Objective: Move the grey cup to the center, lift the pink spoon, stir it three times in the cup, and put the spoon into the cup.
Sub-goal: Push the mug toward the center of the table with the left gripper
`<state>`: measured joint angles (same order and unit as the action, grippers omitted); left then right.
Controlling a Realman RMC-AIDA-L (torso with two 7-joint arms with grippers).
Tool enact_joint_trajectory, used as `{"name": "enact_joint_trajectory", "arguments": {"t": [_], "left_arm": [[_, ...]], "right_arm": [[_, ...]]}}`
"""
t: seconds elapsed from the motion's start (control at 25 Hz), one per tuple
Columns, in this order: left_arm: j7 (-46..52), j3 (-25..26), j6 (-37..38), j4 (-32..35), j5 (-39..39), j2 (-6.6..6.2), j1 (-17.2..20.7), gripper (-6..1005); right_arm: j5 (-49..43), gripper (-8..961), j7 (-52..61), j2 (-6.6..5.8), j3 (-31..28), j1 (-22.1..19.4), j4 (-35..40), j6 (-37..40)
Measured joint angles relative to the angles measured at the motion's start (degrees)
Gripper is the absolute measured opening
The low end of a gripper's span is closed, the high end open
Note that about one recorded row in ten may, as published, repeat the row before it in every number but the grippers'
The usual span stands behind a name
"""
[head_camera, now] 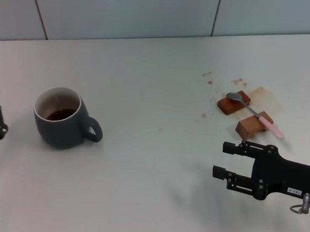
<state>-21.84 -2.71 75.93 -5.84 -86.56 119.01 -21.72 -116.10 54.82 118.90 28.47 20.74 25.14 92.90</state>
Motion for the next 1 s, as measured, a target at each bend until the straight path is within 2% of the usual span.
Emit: {"name": "enact_joint_trajectory", "arguments": {"t": [0.12,0.24,0.64,1.0], "left_arm": [[-13.5,2.0,-5.3,-4.4,0.0,0.07,-1.4,-2],[-16.6,2.1,-6.4,-5.5,-0.1,0.12,-1.9,-2],[-17.8,1.7,-10.6,-7.5,-1.5,0.16,-4.7,-1],[-19.0,1.9,-12.9,-12.2,-7.4,0.16,-7.4,-1]], "right_arm": [[0.0,659,0.0,0.0,0.0,0.0,0.0,0.0],[0.0,659,0.0,0.0,0.0,0.0,0.0,0.0],[0.0,659,0.2,0.0,-0.1,-0.2,0.0,-0.1],[0.0,659,0.3,0.0,-0.7,-0.4,0.0,0.0]]}}
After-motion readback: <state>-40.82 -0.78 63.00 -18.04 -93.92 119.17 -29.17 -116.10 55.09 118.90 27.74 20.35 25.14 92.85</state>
